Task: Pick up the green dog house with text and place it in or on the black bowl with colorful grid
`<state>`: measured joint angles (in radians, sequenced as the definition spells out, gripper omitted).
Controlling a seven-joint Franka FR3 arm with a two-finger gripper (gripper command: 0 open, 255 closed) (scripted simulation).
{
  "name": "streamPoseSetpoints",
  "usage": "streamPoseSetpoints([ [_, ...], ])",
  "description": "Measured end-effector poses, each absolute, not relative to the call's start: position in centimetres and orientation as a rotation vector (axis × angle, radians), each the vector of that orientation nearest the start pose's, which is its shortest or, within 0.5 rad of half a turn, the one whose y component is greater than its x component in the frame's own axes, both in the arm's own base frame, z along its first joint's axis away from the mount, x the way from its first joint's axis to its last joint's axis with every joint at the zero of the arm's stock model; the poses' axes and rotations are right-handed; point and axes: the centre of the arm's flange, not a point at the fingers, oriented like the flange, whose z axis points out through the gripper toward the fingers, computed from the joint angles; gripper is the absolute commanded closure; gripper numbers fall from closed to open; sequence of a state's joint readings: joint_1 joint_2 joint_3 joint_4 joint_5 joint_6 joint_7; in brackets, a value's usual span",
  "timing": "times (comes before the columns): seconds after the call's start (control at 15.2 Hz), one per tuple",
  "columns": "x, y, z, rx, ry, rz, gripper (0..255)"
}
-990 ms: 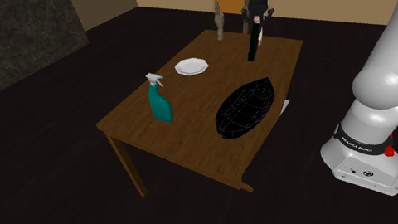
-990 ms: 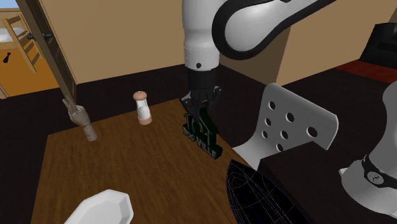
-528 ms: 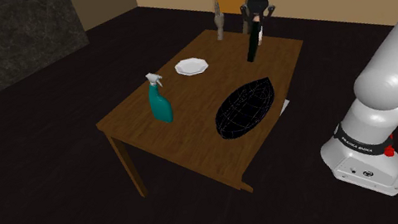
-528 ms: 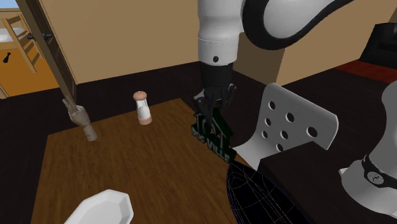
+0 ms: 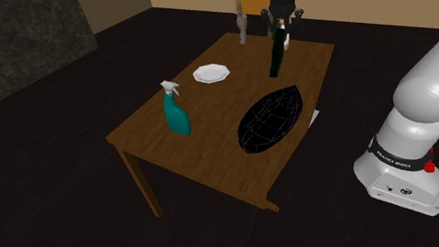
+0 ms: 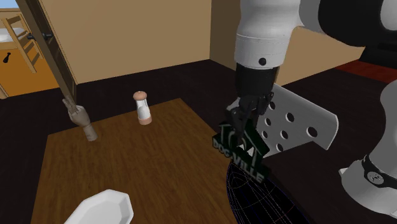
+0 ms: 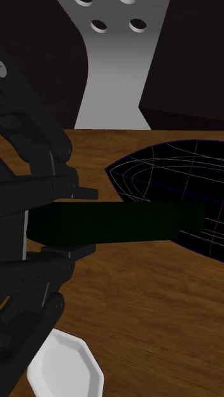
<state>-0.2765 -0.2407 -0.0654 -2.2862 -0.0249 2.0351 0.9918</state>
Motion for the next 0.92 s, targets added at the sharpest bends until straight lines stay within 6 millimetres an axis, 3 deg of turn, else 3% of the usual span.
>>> streamPoseSetpoints([
  [0.59, 39.6, -5.1, 47.0, -2.49, 1.933, 0.013, 255],
  [0.92, 39.1, -3.8, 45.5, -2.489, 1.935, 0.013, 255],
])
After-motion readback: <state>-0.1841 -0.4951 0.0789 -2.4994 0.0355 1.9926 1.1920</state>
